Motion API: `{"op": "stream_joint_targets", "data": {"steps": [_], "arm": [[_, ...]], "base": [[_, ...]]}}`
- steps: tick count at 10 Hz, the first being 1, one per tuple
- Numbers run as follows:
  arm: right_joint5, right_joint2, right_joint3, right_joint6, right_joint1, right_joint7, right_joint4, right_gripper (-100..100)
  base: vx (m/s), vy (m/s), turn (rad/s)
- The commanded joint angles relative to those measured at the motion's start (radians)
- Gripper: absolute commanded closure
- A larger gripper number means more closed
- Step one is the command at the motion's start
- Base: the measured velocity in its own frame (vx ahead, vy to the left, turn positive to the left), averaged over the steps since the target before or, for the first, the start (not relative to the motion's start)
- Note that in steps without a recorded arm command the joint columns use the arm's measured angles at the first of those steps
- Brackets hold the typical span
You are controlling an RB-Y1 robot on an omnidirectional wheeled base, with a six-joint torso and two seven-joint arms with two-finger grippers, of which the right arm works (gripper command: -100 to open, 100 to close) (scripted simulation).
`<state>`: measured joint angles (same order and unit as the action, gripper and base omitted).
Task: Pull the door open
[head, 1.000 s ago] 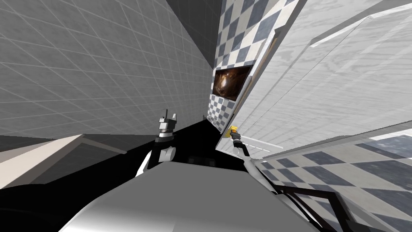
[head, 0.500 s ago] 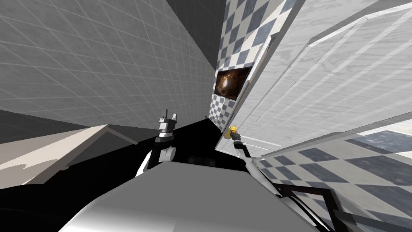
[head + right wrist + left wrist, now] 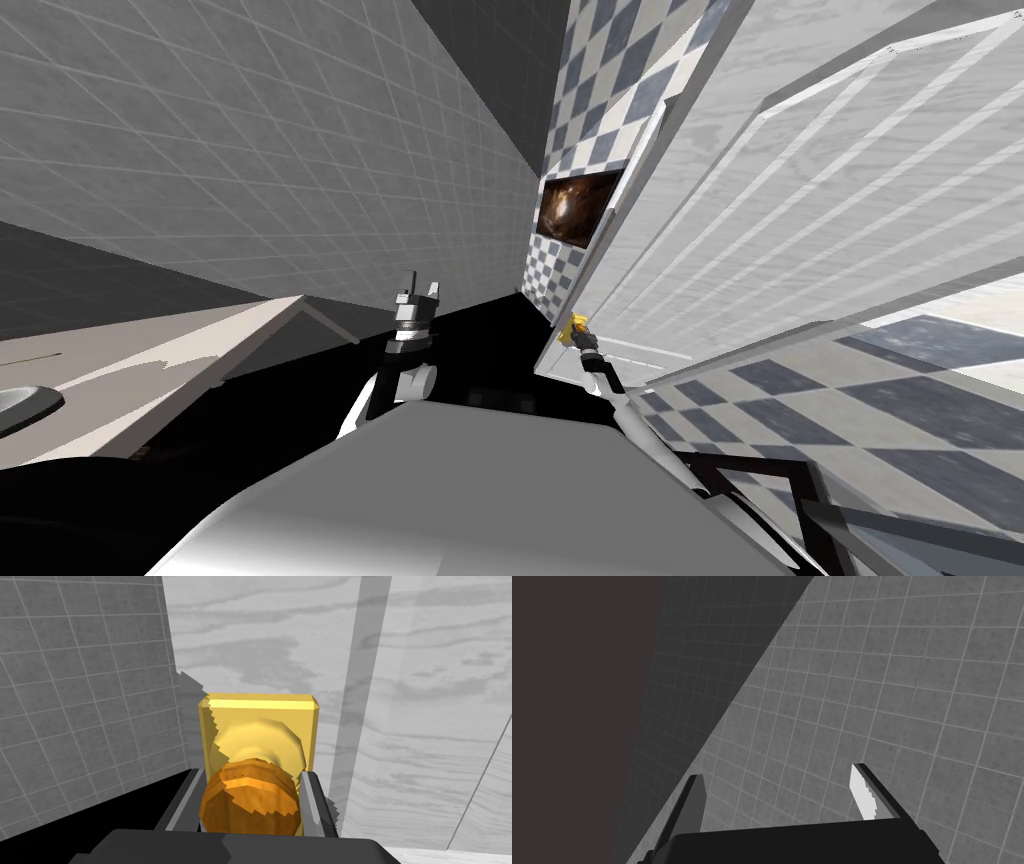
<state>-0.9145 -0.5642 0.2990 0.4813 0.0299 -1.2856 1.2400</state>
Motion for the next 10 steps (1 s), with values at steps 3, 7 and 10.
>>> {"op": "stream_joint_targets", "data": {"steps": [3,7,10], "arm": [[0.006,-0.039,0.038,0.025,0.017,-0.039,0.020,100],[0.012,-0.081,0.077,0.049,0.036,-0.077,0.041,100],[0.013,-0.094,0.087,0.054,0.040,-0.087,0.048,100]], "base": [[-0.196,-0.078,0.122],[-0.182,-0.068,0.107],[-0.155,-0.046,0.061]]}}
